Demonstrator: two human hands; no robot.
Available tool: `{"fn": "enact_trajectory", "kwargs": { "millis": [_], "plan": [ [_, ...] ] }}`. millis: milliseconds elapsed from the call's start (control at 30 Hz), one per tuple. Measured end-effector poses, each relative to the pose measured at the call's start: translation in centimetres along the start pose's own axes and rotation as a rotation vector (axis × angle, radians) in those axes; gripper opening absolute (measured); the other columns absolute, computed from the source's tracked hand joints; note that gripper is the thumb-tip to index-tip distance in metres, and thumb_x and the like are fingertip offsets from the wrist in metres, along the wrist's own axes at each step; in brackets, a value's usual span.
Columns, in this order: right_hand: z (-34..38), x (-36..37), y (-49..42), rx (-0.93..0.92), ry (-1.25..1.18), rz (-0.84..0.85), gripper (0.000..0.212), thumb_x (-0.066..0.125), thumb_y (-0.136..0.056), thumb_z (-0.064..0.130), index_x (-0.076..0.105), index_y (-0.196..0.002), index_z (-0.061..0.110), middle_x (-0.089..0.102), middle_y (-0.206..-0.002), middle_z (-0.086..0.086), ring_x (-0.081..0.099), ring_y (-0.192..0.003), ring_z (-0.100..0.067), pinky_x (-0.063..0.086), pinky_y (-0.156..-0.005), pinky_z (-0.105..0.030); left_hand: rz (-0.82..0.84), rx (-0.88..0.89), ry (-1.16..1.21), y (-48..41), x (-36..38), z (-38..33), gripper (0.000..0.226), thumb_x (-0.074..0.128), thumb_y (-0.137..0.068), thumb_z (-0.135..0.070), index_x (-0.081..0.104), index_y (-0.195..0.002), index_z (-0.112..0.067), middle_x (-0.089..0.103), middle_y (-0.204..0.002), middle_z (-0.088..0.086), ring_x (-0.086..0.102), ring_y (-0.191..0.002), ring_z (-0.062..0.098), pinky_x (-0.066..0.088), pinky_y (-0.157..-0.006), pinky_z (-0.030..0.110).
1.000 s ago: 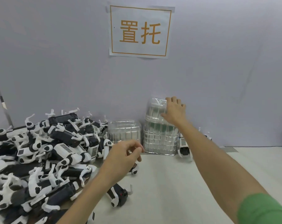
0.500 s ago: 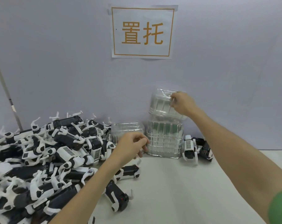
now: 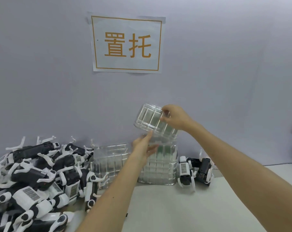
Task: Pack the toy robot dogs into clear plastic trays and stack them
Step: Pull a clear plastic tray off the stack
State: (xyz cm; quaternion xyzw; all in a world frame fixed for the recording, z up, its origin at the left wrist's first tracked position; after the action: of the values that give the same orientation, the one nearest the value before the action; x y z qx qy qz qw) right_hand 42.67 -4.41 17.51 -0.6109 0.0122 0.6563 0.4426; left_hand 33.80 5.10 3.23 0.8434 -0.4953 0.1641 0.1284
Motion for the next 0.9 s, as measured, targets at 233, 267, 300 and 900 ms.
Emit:
{"fn": "enact_trajectory", "kwargs": {
  "millis": [233,267,300,900],
  "plan": [
    [-1.1,0.1,-0.1,-0.033,-0.061,-0.006,0.020,0.069,-0.090,0.017,0.065,-0.106,0.006,0.060,-0.095,-0.005,0.052,-0.085,-0.019,0.044,-0.080,-0.033,0.057,0.062,0.262,-3.8,1.5,0.3,0.011,0.066,-0.094,-0.018,0.061,-0.096,-0.009,0.071,-0.068,0.002,0.072,-0.065,0.014,0.059,-0.062,0.024],
    [-1.3,0.4,-0.1,-0.030,-0.053,0.001,0.021,0.069,-0.090,0.018,0.065,-0.106,0.006,0.061,-0.096,-0.005,0.052,-0.085,-0.020,0.044,-0.081,-0.033,0.061,0.066,0.282,-4.0,1.4,0.6,0.010,0.065,-0.095,-0.017,0.060,-0.095,-0.008,0.073,-0.071,0.002,0.074,-0.069,0.015,0.059,-0.062,0.024],
    [-1.4,0.7,0.0,-0.030,-0.045,0.010,0.020,0.068,-0.090,0.018,0.065,-0.106,0.005,0.062,-0.097,-0.007,0.054,-0.086,-0.022,0.045,-0.081,-0.034,0.068,0.068,0.302,-4.2,1.4,1.0,0.009,0.063,-0.095,-0.015,0.060,-0.095,-0.007,0.074,-0.073,0.003,0.075,-0.073,0.017,0.059,-0.062,0.024],
    [-3.0,4.7,0.8,-0.037,0.076,0.115,0.025,0.063,-0.092,0.011,0.062,-0.117,0.010,0.053,-0.102,0.000,0.055,-0.094,-0.023,0.047,-0.088,-0.038,-0.100,-0.041,0.316,-4.8,1.0,6.1,0.011,0.058,-0.099,-0.009,0.058,-0.095,0.000,0.072,-0.090,0.019,0.075,-0.069,0.022,0.061,-0.060,0.029]
  ]
}}
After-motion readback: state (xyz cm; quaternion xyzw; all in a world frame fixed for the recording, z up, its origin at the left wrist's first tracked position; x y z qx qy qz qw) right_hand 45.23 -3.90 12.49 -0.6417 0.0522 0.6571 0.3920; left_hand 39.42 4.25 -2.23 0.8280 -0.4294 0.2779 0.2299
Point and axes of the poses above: each hand's wrist, its own y-axis away from the middle knuckle, its own x-axis out of the palm, z = x × y, the point moved 9 cm from there along -y, towards the middle knuckle
